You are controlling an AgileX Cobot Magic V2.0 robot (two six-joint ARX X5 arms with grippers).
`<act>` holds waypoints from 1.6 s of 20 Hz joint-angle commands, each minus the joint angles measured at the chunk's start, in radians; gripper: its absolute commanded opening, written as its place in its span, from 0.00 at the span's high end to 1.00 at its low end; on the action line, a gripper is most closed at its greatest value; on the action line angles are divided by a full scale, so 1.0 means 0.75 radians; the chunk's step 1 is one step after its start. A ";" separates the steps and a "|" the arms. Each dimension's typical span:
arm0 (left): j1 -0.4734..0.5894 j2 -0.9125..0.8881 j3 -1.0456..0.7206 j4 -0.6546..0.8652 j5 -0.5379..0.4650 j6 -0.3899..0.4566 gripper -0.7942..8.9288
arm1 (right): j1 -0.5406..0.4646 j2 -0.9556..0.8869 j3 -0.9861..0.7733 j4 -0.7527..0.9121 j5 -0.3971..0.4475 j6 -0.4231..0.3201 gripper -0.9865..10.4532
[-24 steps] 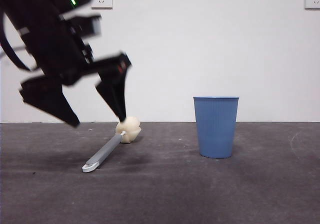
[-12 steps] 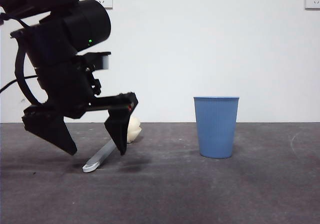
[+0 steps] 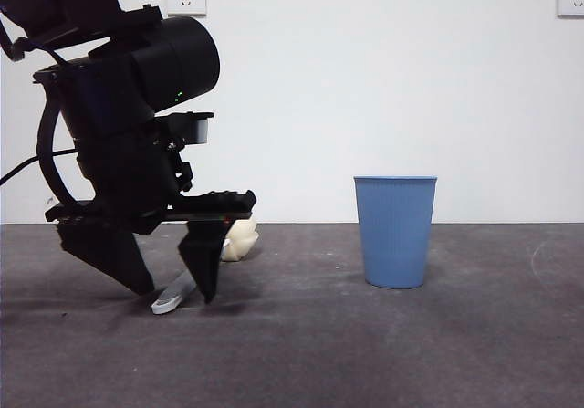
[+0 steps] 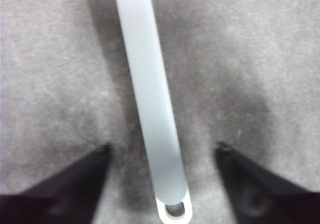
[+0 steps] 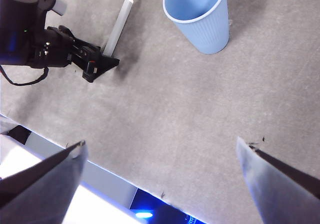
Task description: Pick up the cup brush,pick up the cup,insert the brush into the cup,clean the cup,put the cup brush back,put the cup back to the fixed position on the table
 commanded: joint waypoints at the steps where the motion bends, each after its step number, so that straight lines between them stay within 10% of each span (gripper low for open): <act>1: -0.010 0.018 -0.006 -0.020 0.032 -0.026 0.93 | 0.002 -0.001 0.004 0.006 -0.002 0.009 0.47; 18: 0.010 -0.188 -0.006 -0.086 0.028 -0.014 0.93 | 0.002 -0.001 0.004 0.005 -0.001 0.028 0.47; 32: 0.016 -0.959 -0.006 -0.503 0.024 0.197 0.93 | 0.048 0.153 -0.052 0.334 -0.097 0.064 0.47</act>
